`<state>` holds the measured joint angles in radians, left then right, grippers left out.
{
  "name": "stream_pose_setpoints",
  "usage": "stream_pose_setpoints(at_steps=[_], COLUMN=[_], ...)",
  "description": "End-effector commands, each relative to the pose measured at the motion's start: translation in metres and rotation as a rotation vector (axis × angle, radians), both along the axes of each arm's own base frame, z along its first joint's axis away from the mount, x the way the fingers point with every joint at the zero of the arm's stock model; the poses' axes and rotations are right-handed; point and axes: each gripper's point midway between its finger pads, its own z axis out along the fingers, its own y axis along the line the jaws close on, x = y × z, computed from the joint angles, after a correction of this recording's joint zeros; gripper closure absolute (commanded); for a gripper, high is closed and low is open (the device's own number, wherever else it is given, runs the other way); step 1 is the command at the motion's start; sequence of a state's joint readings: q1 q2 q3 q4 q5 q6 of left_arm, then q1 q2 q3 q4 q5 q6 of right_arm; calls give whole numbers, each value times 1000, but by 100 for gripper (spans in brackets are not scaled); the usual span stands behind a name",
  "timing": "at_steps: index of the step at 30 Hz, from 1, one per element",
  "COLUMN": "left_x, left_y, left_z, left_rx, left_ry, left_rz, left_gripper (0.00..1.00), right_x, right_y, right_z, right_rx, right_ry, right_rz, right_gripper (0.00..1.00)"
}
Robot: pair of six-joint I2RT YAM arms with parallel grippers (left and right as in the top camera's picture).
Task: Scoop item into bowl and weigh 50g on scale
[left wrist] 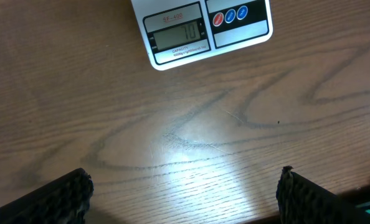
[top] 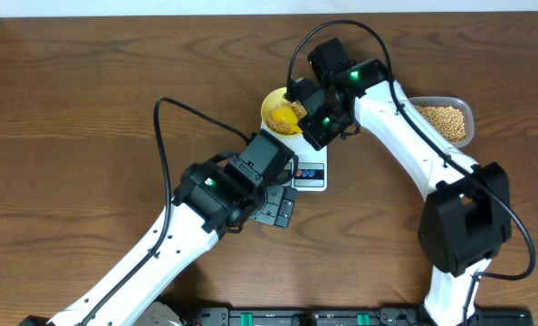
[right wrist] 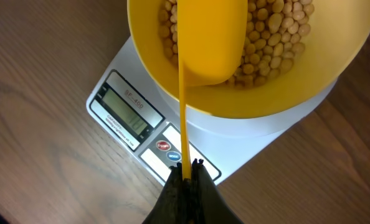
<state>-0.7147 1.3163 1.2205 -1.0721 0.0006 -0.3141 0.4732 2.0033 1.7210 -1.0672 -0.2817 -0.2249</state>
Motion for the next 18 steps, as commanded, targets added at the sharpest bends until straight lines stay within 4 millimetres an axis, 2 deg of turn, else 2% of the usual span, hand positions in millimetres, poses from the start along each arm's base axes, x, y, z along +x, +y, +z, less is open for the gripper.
stream_pose_setpoints(at_steps=[1,18], left_x=[4,4], left_y=[1,1], left_z=[3,3], left_rx=[8,8], left_ry=[-13,-13], left_rz=[-2,-2], left_gripper=[3,3], right_x=[-2,10], right_y=[1,-13], right_z=[-5,1], right_rx=[21,106], right_ry=[40,88], right_rz=[-23,-126], right_gripper=[99,99])
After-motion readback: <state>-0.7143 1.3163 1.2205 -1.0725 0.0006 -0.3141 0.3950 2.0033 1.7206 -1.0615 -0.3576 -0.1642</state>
